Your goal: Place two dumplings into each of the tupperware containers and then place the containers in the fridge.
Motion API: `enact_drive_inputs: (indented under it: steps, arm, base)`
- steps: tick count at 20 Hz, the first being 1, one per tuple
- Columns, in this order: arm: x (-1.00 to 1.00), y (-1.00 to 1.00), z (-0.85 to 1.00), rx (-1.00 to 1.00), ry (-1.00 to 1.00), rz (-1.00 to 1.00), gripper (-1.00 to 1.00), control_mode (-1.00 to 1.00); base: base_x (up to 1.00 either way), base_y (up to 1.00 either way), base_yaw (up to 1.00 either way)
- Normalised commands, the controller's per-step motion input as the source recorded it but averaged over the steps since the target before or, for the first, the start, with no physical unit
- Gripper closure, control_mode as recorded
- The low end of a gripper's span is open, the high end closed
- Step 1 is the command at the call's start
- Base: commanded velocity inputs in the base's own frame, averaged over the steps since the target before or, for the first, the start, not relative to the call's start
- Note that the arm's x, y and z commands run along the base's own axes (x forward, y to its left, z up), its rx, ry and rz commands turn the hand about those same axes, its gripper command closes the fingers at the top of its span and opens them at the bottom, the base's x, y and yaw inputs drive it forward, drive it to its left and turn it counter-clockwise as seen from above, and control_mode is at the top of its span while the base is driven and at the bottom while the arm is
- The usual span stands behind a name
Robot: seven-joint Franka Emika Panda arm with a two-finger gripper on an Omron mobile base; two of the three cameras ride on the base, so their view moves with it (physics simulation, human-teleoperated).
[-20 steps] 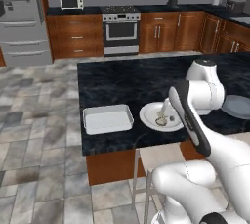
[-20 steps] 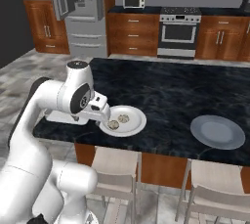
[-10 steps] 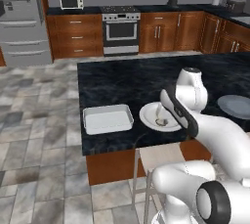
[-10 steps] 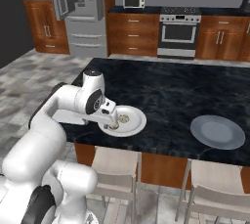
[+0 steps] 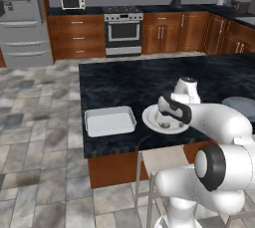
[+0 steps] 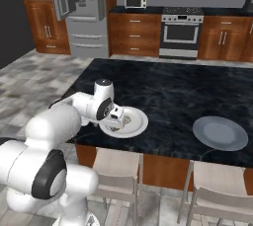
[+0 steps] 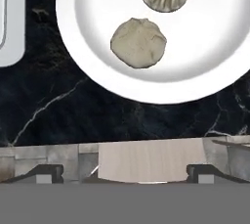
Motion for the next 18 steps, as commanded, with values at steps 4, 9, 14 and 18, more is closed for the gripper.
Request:
enact_drive_inputs:
  steps: [4, 9, 14, 18]
  arm:
    - [0.66, 0.0, -0.26, 0.0, 0.01, 0.0, -1.0, -1.0]
    - [0.59, -0.12, -0.3, 0.01, 0.0, 0.0, -1.0, -1.0]
    - [0.6, -0.09, -0.52, 0.01, 0.0, 0.0, -1.0, -1.0]
    - [0.35, 0.0, -0.39, 0.0, 0.02, 0.0, -1.0, -1.0]
  base:
    - [0.0, 0.0, 0.0]
    - [0.0, 0.0, 0.0]
    - [0.0, 0.0, 0.0]
    - [0.0, 0.0, 0.0]
